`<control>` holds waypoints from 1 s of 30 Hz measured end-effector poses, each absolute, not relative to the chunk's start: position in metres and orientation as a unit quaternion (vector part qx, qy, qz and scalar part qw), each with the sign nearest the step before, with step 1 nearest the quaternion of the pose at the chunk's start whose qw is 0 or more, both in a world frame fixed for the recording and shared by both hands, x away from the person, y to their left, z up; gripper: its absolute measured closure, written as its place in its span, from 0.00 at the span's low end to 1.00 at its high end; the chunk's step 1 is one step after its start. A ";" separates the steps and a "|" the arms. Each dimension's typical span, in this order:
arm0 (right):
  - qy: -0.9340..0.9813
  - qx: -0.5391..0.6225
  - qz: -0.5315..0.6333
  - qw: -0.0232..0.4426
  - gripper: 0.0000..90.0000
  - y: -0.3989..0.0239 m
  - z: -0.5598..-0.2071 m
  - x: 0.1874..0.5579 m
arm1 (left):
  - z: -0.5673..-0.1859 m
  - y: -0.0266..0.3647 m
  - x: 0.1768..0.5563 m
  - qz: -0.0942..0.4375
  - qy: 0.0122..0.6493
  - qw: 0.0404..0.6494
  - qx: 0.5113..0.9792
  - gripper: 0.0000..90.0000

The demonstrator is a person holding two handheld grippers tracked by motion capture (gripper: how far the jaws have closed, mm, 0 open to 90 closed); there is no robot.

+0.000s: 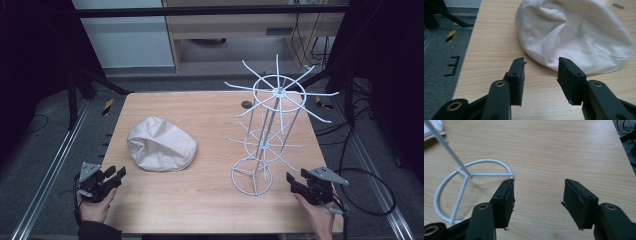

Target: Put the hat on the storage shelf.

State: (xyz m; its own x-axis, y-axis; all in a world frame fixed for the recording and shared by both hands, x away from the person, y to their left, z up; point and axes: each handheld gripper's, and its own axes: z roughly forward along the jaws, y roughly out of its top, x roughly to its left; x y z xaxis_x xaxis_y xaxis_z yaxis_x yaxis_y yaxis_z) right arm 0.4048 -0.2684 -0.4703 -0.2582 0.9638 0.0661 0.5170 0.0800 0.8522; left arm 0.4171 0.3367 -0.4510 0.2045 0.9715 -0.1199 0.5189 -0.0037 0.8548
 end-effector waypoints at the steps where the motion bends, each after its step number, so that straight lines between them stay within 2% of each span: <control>1: 0.685 0.542 0.405 0.273 0.48 -0.266 -0.470 0.404 | -0.450 0.335 0.416 0.274 0.567 0.418 0.655 0.67; 3: 0.687 0.539 0.404 0.274 0.48 -0.264 -0.470 0.404 | -0.449 0.332 0.415 0.273 0.566 0.418 0.656 0.69; 4: 0.692 0.533 0.400 0.279 0.49 -0.262 -0.470 0.405 | -0.448 0.330 0.415 0.271 0.563 0.419 0.659 0.74; 7: 0.691 0.535 0.398 0.279 0.51 -0.261 -0.471 0.404 | -0.446 0.325 0.411 0.267 0.557 0.421 0.664 0.79; 8: 0.688 0.537 0.400 0.279 0.55 -0.260 -0.471 0.403 | -0.444 0.321 0.410 0.265 0.551 0.427 0.667 0.84; 12: 0.684 0.538 0.404 0.281 0.61 -0.261 -0.469 0.400 | -0.441 0.315 0.408 0.268 0.539 0.426 0.675 0.91; 19: 0.689 0.538 0.408 0.263 0.68 -0.260 -0.471 0.395 | -0.434 0.301 0.414 0.271 0.517 0.425 0.691 0.97; 30: 0.700 0.530 0.403 0.261 0.75 -0.256 -0.472 0.393 | -0.421 0.270 0.434 0.289 0.478 0.433 0.708 0.99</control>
